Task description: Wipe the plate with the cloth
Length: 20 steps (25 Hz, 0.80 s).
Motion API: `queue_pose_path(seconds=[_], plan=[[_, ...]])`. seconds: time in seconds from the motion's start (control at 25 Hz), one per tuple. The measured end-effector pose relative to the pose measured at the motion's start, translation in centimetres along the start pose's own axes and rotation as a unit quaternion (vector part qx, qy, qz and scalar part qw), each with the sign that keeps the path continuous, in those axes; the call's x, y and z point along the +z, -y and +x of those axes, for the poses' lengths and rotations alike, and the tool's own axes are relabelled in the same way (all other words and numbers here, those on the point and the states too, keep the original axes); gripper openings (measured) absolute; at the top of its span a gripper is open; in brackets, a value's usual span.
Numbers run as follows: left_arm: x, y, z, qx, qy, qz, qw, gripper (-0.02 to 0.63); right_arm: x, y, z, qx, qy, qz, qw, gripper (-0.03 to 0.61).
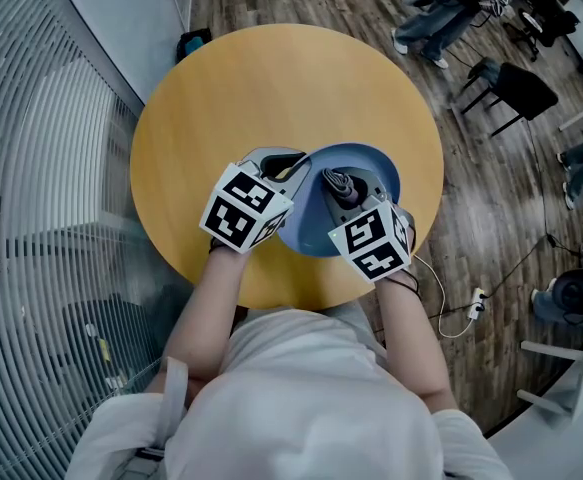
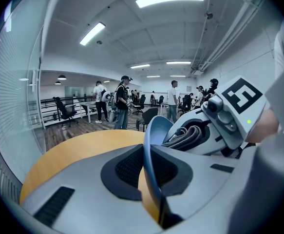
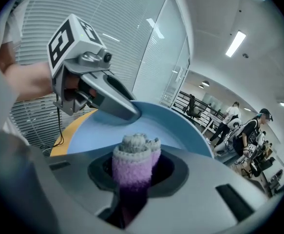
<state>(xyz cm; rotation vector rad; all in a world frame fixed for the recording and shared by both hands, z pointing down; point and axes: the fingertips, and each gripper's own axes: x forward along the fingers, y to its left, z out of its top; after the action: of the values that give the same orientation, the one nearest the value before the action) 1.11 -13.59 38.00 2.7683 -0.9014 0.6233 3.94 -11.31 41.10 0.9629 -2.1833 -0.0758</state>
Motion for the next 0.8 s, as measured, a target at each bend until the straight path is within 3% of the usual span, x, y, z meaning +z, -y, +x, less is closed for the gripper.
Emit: queue_pose_path(seconds=[0.8], plan=[[0.0,-0.1,-0.2,0.000,-0.003,0.004,1.0000,0.026,-2.4,5.5,-1.3,-0.079,-0.013,0.025,0.996,0.089]])
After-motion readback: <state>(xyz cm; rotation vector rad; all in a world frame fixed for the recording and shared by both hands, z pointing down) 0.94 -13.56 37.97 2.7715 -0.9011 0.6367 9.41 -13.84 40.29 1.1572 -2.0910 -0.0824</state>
